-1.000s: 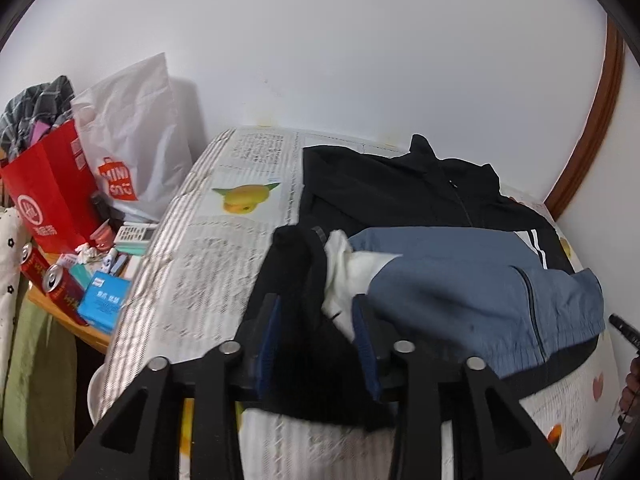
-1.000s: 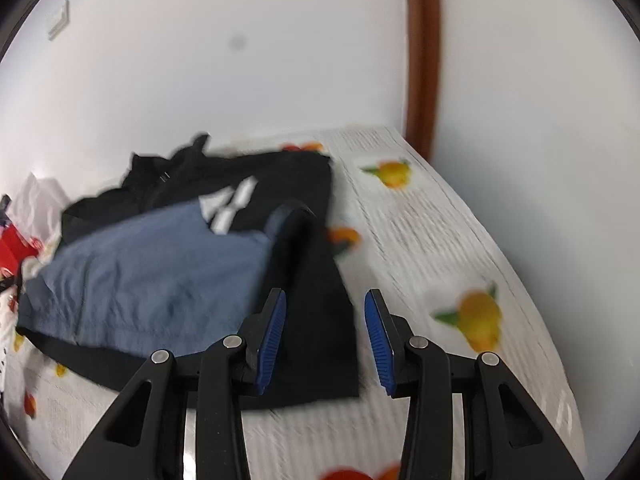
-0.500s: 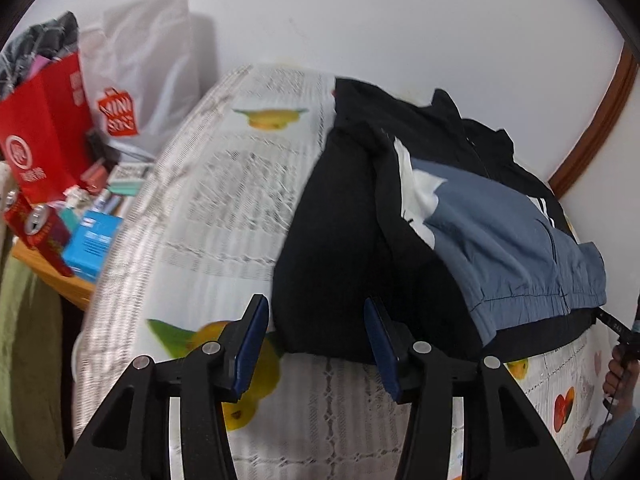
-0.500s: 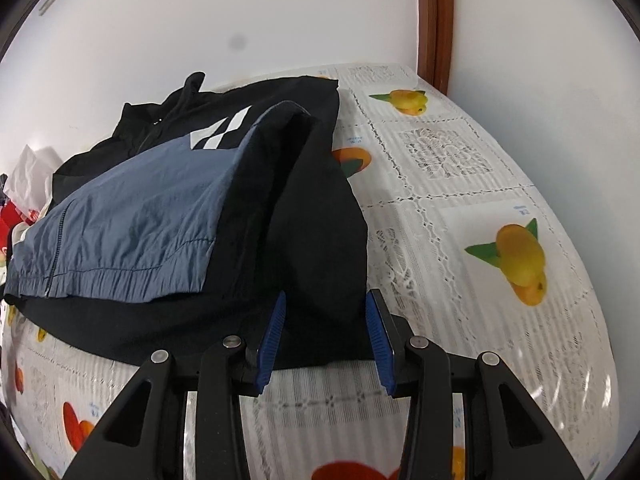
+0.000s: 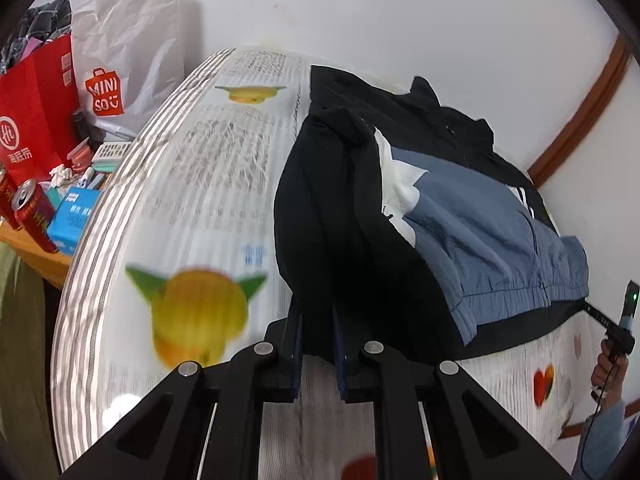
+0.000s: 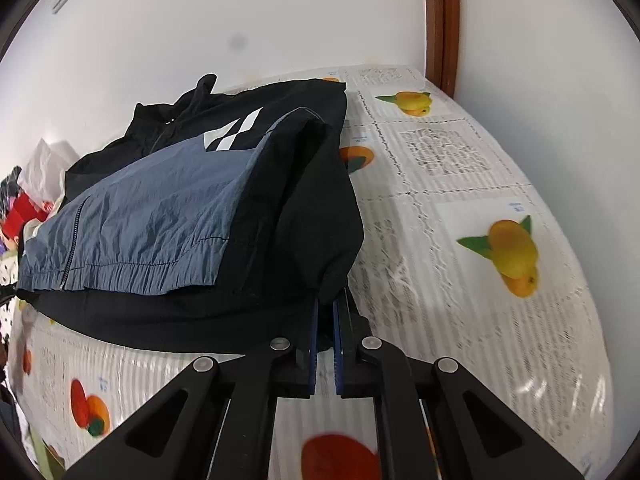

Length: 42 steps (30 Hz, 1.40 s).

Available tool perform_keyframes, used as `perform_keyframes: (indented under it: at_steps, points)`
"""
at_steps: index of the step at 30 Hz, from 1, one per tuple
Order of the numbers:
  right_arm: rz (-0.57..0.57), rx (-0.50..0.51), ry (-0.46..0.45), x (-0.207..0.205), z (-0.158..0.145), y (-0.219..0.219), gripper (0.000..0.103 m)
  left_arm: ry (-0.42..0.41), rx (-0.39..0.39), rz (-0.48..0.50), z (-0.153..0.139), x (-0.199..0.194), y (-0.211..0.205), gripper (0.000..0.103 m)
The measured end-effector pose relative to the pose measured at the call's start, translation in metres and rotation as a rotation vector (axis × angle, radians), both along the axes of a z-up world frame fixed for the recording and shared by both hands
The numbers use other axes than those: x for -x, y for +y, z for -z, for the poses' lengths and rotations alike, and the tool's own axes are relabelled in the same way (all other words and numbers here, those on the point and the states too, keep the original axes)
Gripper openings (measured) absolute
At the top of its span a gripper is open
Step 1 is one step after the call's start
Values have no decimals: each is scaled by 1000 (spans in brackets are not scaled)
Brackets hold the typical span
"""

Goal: Fold large clothes
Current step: 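Grasp the opposite black side edge with both grippers, then fold the held side edge over the jacket body with both grippers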

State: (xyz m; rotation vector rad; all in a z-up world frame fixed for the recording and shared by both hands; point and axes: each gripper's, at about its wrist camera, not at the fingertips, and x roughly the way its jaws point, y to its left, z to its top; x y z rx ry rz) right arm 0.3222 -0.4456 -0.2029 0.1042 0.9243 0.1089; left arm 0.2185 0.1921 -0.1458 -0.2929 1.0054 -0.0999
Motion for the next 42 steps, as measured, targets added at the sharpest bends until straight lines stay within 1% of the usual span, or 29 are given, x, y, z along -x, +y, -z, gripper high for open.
perform_keyframes:
  at_steps: [5, 8, 12, 14, 15, 16, 20, 21, 23, 25, 27, 28, 30, 32, 33, 36, 39, 42]
  points:
    - [-12, 15, -5, 27, -4, -8, 6, 14, 1, 18, -2, 35, -12, 13]
    - [-18, 20, -6, 45, -3, -15, 6, 21, -19, 36, -2, 52, -21, 13]
    - [-17, 22, -9, 66, -1, -24, 6, 25, -47, 62, -3, 67, -31, 13]
    - [-4, 37, -36, 74, -1, -29, 7, 33, -55, 68, -4, 69, -35, 14]
    - [7, 50, -49, 75, -2, -29, 7, 35, -66, 66, -4, 70, -36, 14]
    - [17, 74, -50, 76, 0, -28, 7, 38, -77, 62, -5, 70, -36, 17]
    - [82, 224, -7, 74, 9, -27, 7, 46, -72, 35, -7, 73, -33, 20]
    - [97, 241, -3, 77, 10, -31, 7, 43, -73, 31, -9, 75, -32, 21]
    - [119, 236, -4, 83, 3, -36, 7, 32, -92, 17, -14, 79, -31, 21]
    - [111, 215, -39, 90, -10, -34, 7, 6, -96, 9, -22, 84, -29, 22]
    - [86, 216, -77, 95, -24, -25, 9, -22, -84, 6, -31, 89, -29, 30]
    - [68, 208, -99, 97, -32, -18, 9, -39, -78, 6, -37, 91, -30, 36]
    - [29, 169, -124, 96, -44, -6, 13, -68, -67, 16, -45, 93, -33, 43]
    - [7, 137, -131, 93, -49, 8, 35, -90, -52, 39, -51, 93, -40, 45]
    - [-4, 120, -139, 92, -51, 14, 39, -95, -41, 49, -52, 93, -43, 46]
    - [-14, 100, -159, 84, -54, 27, 40, -101, 6, 84, -52, 89, -54, 47]
    - [-1, 83, -161, 76, -53, 32, 41, -98, 17, 104, -52, 83, -66, 51]
    - [12, 68, -153, 70, -48, 32, 42, -75, 32, 125, -45, 76, -74, 55]
